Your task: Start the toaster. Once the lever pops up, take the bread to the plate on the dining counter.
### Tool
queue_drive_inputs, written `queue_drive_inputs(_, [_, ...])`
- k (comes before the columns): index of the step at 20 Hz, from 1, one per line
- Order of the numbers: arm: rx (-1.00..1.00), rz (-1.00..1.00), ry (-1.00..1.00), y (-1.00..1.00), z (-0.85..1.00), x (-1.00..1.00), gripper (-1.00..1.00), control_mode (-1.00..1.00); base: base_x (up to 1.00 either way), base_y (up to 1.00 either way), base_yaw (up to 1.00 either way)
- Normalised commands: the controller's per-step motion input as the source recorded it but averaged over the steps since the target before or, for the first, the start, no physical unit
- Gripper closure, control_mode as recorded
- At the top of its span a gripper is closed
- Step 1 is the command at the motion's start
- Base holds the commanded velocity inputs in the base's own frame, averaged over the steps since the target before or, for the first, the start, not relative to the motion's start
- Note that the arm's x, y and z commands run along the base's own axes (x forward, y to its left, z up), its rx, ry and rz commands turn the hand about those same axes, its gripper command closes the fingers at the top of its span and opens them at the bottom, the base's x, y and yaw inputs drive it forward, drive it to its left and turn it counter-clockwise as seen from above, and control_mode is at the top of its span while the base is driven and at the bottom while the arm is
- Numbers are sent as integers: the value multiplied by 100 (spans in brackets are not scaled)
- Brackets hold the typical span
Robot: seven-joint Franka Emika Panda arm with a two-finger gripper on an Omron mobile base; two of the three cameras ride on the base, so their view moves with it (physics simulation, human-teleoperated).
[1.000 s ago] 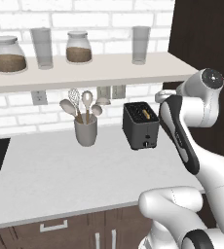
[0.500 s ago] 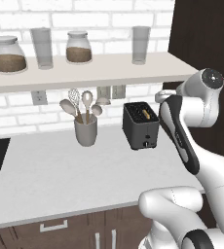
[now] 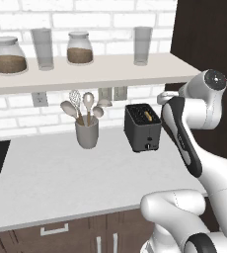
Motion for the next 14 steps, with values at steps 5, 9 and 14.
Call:
queue_drive_inputs(5, [0,0,0,0,0,0,-100,-100,0,0,0])
queue_drive_inputs(9, [0,0,0,0,0,0,-100,-100,0,0,0])
queue_drive_inputs(14, [0,0,0,0,0,0,-100,-100,0,0,0])
